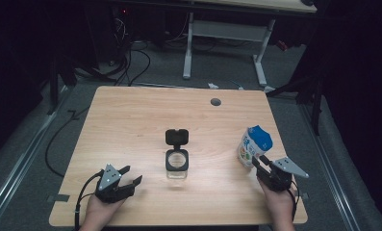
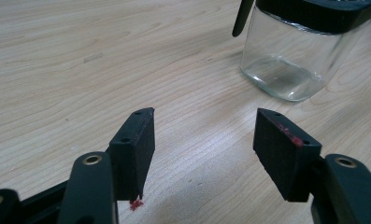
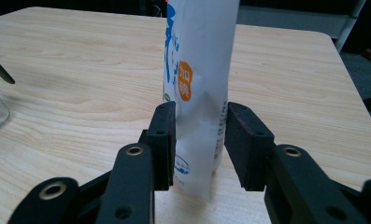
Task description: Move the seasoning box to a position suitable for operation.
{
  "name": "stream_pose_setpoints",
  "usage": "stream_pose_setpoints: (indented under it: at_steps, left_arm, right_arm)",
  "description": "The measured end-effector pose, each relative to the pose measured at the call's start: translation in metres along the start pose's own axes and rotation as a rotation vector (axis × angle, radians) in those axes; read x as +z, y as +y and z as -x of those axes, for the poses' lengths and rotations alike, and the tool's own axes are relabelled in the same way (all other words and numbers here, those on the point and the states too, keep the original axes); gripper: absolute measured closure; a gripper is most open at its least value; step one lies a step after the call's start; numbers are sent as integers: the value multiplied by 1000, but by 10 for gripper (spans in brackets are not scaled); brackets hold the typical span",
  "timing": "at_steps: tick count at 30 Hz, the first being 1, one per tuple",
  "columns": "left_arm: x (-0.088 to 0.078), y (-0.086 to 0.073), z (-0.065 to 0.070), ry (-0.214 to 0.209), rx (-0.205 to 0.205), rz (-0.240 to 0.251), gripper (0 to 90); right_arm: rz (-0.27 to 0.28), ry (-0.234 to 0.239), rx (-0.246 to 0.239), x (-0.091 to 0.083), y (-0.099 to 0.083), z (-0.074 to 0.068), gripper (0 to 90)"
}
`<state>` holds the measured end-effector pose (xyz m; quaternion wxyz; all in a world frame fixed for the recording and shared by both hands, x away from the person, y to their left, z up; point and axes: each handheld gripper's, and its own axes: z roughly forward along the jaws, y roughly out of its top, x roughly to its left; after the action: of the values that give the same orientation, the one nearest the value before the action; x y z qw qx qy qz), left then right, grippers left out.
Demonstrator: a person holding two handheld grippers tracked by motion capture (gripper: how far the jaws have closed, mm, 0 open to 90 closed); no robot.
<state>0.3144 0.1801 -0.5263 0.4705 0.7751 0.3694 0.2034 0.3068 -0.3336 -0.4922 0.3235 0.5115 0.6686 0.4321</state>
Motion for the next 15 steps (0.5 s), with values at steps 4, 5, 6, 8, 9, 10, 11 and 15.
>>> stream_pose_setpoints:
  at_steps: [4,5,6,8,9,10,11,15]
  left_arm:
    - [0,0,-1,1,-2,0,391]
    - [0,-1,-1,1,-5,0,391]
    - [0,-1,-1,1,-2,-2,391]
    - [0,-1,0,0,0,-4,391]
    - [-1,-1,0,-2,1,-5,391]
    - [-1,-1,0,-2,1,-2,391]
    - [0,-1,0,-2,1,-2,391]
    - [0,-1,0,-5,3,-4,391]
  right_arm:
    - [0,5,-16,1,0,-2,768]
    - [-4,7,-23,0,0,-2,797]
    - [-4,4,-33,-1,-1,-4,816]
    - [-3,7,-52,-1,-1,-6,822]
    - [-5,8,-47,-2,-1,-7,819]
    - [-3,6,-46,-2,-1,-7,807]
    - [-2,7,-30,-2,-1,-6,785]
    - [9,11,21,1,-1,-1,693]
